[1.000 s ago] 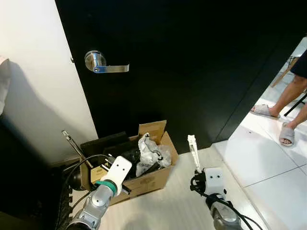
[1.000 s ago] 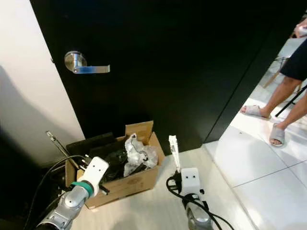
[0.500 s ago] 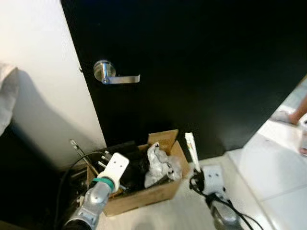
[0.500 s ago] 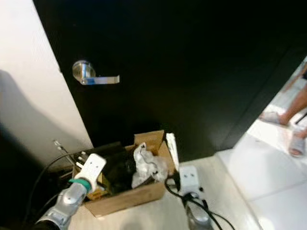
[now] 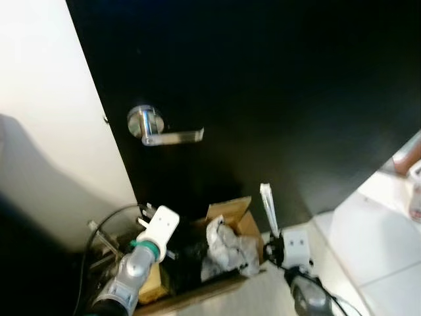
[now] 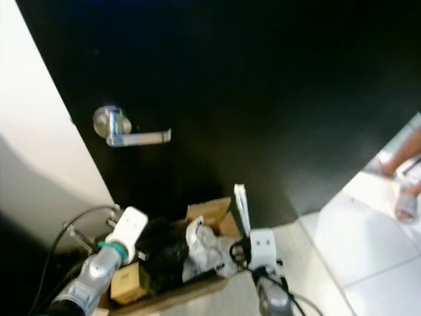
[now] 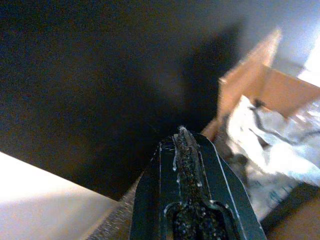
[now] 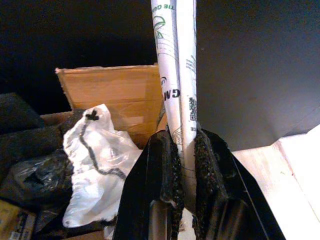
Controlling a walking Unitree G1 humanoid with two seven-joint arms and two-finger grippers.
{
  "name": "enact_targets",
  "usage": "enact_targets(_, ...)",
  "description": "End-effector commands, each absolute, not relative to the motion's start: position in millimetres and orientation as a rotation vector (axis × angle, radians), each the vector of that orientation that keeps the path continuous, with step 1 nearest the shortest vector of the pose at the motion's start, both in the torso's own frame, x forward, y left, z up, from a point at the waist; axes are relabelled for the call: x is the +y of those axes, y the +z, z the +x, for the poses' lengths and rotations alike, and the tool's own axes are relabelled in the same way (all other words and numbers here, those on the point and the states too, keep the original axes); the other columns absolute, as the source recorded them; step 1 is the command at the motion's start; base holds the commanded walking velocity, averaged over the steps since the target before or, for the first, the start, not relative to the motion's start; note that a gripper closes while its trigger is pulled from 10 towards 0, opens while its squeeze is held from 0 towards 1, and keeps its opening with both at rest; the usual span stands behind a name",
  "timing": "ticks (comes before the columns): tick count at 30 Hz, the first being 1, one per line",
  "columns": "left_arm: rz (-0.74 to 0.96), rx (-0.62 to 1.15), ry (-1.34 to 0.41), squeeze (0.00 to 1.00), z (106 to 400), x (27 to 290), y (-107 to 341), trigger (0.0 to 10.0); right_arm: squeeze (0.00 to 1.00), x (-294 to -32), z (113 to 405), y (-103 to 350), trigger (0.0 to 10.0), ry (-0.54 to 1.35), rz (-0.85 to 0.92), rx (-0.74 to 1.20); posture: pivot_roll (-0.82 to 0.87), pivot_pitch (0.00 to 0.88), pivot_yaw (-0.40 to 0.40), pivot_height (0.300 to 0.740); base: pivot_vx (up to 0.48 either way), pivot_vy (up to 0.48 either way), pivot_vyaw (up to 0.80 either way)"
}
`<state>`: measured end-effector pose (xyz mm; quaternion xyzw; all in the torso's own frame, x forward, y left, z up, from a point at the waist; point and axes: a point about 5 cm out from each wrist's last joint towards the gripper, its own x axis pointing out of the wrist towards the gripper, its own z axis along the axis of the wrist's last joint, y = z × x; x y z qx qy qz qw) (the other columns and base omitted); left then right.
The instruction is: Clean up the room
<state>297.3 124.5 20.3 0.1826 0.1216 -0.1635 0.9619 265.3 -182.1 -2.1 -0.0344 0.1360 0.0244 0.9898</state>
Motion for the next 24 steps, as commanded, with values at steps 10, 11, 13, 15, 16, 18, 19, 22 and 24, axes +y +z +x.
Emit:
enact_targets(10,0.575,0.331,-0.377,0.00,290,133,4,10.0,0.00,-182,261,-6,10.0,0.053,-0.064,0.291,-0.09,0.031,0.035,0.726,0.000,0.000,0.00)
enact_targets(11,0.592,0.311,-0.337,0.00,294,134,8,10.0,0.00,-182,261,-6,10.0,0.055,-0.064,0.288,-0.09,0.031,0.035,0.726,0.000,0.000,0.00)
enact_targets(13,0.598,0.274,-0.266,0.00,303,136,16,10.0,0.00,-182,262,-4,10.0,0.057,-0.063,0.281,-0.09,0.034,0.033,0.726,0.000,0.000,0.00)
enact_targets(15,0.528,0.235,-0.116,0.00,318,140,32,10.0,0.00,-181,265,-1,10.0,0.060,-0.060,0.268,-0.09,0.037,0.030,0.726,0.000,0.000,0.00)
enact_targets(16,0.479,0.219,-0.043,0.00,327,144,42,10.0,0.00,-181,267,1,10.0,0.062,-0.060,0.259,-0.10,0.041,0.029,0.726,0.000,0.000,0.00)
enact_targets(18,0.445,0.200,0.012,0.00,336,148,53,10.0,0.00,-180,269,3,10.0,0.064,-0.058,0.247,-0.10,0.046,0.027,0.726,0.000,0.000,0.00)
enact_targets(19,0.450,0.191,0.015,0.00,338,149,56,10.0,0.00,-180,269,4,10.0,0.064,-0.056,0.242,-0.10,0.046,0.027,0.726,0.000,0.000,0.00)
enact_targets(22,0.458,0.209,-0.095,0.00,339,150,56,10.0,0.00,-184,271,10,10.0,0.090,-0.059,0.217,-0.10,0.047,0.030,0.726,0.000,0.000,0.00)
enact_targets(24,0.458,0.223,-0.184,0.00,337,148,54,10.0,0.00,-187,271,13,10.0,0.127,-0.071,0.203,-0.10,0.047,0.030,0.726,0.000,0.000,0.00)
